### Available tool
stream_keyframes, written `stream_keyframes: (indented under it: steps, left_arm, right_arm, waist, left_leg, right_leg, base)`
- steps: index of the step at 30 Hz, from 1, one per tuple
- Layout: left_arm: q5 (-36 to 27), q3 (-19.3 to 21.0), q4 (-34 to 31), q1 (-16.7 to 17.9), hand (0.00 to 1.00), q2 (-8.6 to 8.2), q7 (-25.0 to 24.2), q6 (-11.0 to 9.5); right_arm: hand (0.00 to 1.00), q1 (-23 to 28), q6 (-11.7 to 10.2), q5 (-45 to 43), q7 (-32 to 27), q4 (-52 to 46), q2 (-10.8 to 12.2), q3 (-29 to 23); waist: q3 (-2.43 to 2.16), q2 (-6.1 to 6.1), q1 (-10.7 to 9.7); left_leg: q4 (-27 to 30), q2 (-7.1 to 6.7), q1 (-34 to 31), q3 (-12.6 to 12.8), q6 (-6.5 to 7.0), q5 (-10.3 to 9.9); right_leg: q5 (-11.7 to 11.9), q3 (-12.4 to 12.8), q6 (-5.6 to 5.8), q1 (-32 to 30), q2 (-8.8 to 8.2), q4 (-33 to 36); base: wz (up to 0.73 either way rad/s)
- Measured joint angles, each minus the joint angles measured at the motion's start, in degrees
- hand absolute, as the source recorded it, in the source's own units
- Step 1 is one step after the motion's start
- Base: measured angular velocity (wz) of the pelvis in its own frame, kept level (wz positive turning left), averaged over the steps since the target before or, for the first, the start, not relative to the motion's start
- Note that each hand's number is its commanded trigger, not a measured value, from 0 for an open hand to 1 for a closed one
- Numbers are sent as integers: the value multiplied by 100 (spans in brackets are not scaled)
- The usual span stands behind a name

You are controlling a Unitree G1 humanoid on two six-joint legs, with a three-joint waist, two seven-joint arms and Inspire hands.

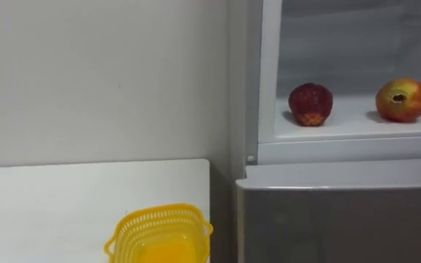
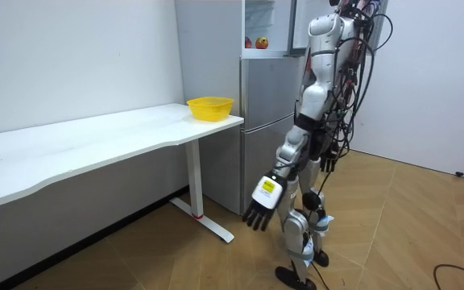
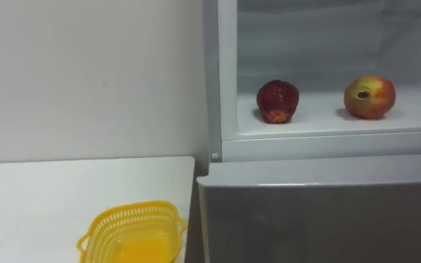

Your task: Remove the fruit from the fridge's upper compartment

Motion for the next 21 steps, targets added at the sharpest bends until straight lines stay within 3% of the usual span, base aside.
stream_keyframes:
  steps: [1,5,11,18,21]
  left_arm:
    - [27,1,-2,-1,0,-4,-35,-1]
    - [61,-12,-92,-100,0,11,-59,-57]
    - [80,-152,-101,-48,0,-11,-60,-352]
    - [100,-154,-429,289,0,-18,-84,-387]
    - [101,-158,-565,350,0,-15,-154,-475]
  right_arm:
    - [0,39,-18,60,-48,-169,22,-88]
    - [0,137,-484,832,-455,-1196,167,-251]
    - [0,450,-963,1077,-645,-2357,339,-73]
    - [0,1030,-1113,1235,-855,-3934,426,-67]
    - [0,1247,-1128,1215,-870,-4611,426,-46]
  waist:
    - [1,-4,-4]
    - [16,-54,-47]
    - [13,-80,-66]
    - [-24,-28,-294]
    - [-28,10,-304]
  left_leg:
    - [2,-1,0,10,0,0]
    - [5,18,-101,151,1,-1]
    - [3,15,-119,285,0,-1]
    - [2,28,-184,351,0,-1]
    - [3,36,-177,479,0,-1]
  right_leg:
    - [0,25,0,-6,6,-5]
    - [27,188,-1,-156,66,-25]
    - [28,236,1,-172,58,-58]
    - [34,248,-2,-283,62,-34]
    - [36,268,-5,-291,67,-23]
  base:
    - [-26]
    - [-16]
    - [-6]
    - [-5]
    - [-4]
